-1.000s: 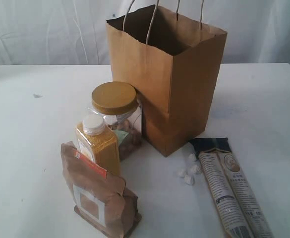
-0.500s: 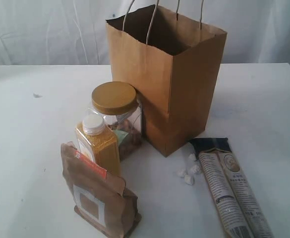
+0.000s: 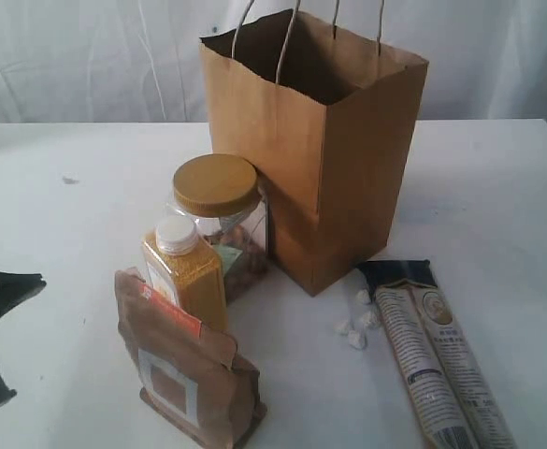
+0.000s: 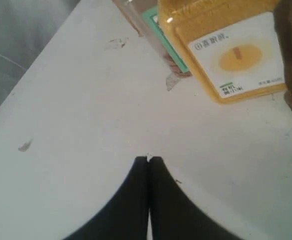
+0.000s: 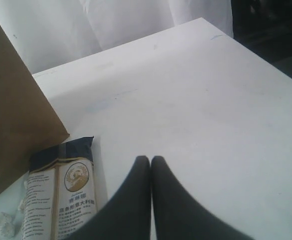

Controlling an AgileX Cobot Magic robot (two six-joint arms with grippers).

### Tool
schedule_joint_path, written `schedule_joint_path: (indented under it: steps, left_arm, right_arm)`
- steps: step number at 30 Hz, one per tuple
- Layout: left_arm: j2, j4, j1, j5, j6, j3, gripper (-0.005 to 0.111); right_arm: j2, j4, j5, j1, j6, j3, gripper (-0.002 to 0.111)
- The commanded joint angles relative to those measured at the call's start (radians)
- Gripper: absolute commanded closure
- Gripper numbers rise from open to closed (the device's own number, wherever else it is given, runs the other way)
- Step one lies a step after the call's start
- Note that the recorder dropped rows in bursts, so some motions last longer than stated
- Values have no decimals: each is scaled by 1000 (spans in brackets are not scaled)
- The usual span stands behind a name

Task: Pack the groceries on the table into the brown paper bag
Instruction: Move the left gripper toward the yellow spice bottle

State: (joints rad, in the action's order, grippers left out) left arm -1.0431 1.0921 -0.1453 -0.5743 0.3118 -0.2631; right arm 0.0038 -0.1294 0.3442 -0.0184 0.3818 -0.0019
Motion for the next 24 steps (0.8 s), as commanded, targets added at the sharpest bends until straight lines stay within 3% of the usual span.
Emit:
schedule_joint_path:
  steps: [1, 9, 20, 21, 24]
  left_arm:
    - [-49, -60, -7, -73, -23, 5, 107]
    - [-114, -329, -7, -76, -20, -1, 107]
    - [-133, -274, -7, -59, -39, -23, 107]
    - [-135, -308, -7, -33, -84, -41, 107]
    - [-181, -593, -7, 40, -343, -160, 107]
  right_arm:
    - [-4, -4, -2, -6, 1, 2, 108]
    - [-4, -4, -2, -6, 1, 2, 108]
    - [-4, -4, -2, -6, 1, 2, 108]
    - [-4, -4, -2, -6, 1, 2, 108]
    - [-4, -4, -2, -6, 1, 2, 108]
